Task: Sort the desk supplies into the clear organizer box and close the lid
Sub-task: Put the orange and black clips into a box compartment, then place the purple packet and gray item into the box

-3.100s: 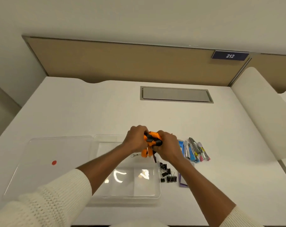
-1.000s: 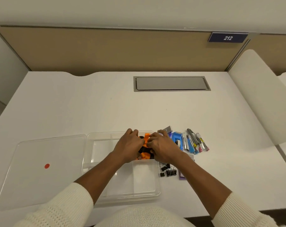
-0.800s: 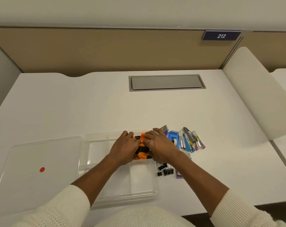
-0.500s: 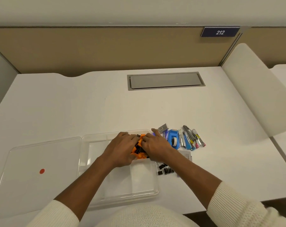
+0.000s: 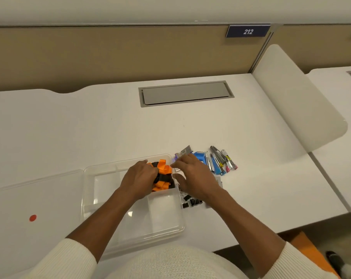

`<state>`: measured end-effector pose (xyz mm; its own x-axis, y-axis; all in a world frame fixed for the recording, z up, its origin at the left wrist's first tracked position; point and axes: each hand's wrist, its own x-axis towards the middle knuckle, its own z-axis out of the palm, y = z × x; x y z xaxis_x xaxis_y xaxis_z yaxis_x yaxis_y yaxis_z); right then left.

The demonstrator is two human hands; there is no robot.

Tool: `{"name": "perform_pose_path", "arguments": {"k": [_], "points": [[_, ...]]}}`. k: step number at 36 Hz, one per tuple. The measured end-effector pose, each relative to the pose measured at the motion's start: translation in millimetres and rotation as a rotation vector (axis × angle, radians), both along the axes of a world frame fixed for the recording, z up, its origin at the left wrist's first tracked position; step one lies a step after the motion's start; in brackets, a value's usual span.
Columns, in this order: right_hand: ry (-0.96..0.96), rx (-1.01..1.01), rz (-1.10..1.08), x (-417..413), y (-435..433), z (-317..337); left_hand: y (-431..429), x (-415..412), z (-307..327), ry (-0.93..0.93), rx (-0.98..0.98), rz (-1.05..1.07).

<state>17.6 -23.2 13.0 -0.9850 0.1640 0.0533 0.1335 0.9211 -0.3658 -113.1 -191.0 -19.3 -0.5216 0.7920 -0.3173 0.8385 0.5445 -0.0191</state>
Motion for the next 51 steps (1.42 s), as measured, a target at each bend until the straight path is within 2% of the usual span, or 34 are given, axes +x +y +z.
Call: {"name": "perform_pose_path", "arguments": {"k": [7,13,16,18,20,23,27,32,37,45,51], "points": [[0.109,-0.353,-0.47,41.5,24.2,-3.1,6.3,6.9,13.9,0.082,0.035,-0.019],[0.091,-0.38,-0.784,77.9,45.3,-18.0,21.8,28.0,46.9,0.197,0.064,0.005],[-0.032,-0.324,-0.895,91.1,53.0,-27.5,38.8,50.7,64.6,0.191,0.221,0.023],[-0.133,-0.308,-0.919,95.9,53.7,-35.6,51.7,67.7,69.9,0.1,0.339,0.036],[-0.242,-0.325,-0.933,96.9,52.2,-44.4,66.4,83.3,69.9,-0.072,0.401,0.07],[-0.357,-0.298,-0.918,94.3,45.9,-56.0,83.7,102.1,59.0,-0.24,0.332,0.072],[-0.349,-0.321,-0.945,89.9,40.5,-64.0,98.2,117.3,39.1,-0.283,0.248,0.072],[-0.368,-0.479,-1.041,88.1,54.4,-66.5,119.6,127.4,21.7,-0.441,0.25,0.297],[-0.358,-0.498,-1.038,96.7,65.0,-72.5,141.1,130.2,10.0,-0.509,0.26,0.463],[-0.152,-0.61,-1.165,129.7,74.2,-77.2,165.7,144.4,0.3,-0.396,0.199,0.427],[-0.083,-0.604,-1.182,163.9,85.9,-71.1,173.0,165.2,3.2,-0.104,0.03,0.213]]}}
